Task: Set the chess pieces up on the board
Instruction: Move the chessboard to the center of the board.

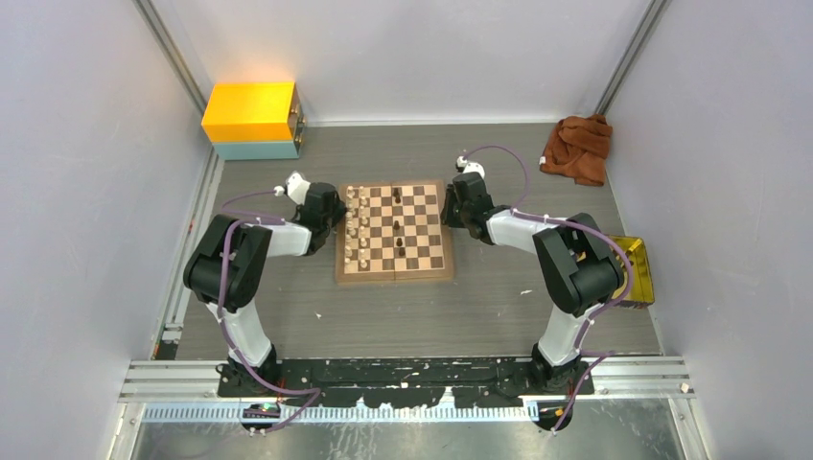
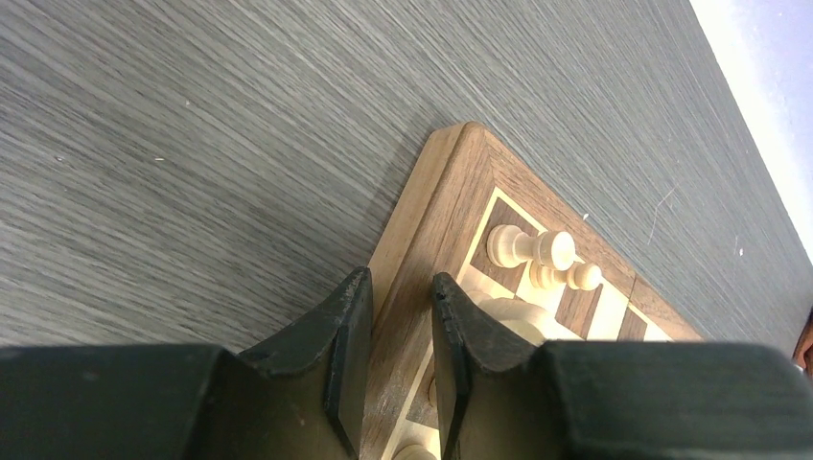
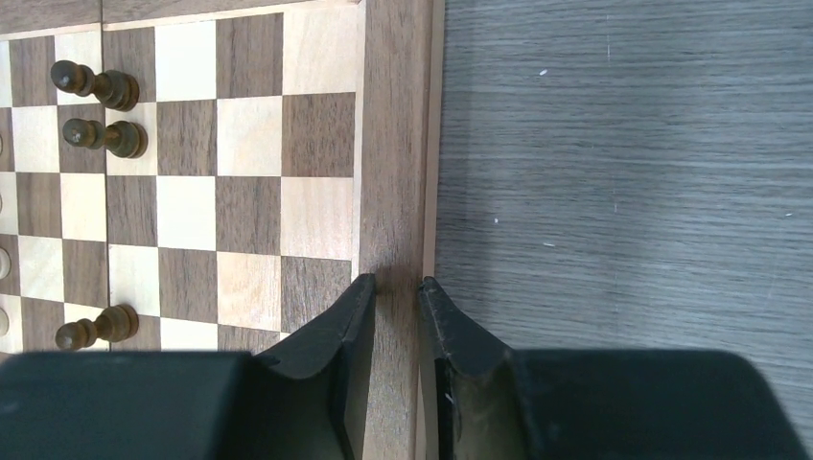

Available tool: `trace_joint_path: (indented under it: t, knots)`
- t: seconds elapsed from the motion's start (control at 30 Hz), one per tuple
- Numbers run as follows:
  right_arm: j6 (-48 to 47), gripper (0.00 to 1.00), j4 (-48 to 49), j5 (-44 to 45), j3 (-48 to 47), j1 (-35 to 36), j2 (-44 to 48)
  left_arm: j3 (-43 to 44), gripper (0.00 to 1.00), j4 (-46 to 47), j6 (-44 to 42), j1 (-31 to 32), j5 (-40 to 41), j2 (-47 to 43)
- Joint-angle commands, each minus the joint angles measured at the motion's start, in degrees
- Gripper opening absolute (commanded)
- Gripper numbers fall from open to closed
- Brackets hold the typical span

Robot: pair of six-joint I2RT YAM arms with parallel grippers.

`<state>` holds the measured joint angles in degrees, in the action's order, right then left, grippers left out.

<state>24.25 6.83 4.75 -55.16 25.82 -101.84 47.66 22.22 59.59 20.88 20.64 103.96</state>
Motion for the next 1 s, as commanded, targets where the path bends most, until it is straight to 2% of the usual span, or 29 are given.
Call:
trace_joint_path:
  t: [0.0,0.4,0.97]
  knots:
    - [1.56,0.28,0.02,-8.83,0.17,4.33,1.82,-2.68,0.29,-8.15,0.35,1.63,-9.91,0.36]
    - [-0.46,0.35,-2.92,-7.19,-3.52,4.08,1.78,-2.82,0.33,-7.08,0.59,-6.37,-12.63,-1.34]
    - [-2.3,0.42,-6.38,-1.26,-8.4,0.17,4.81,-1.07,0.33,-8.25,-0.45,-7.0,-13.56,-1.72]
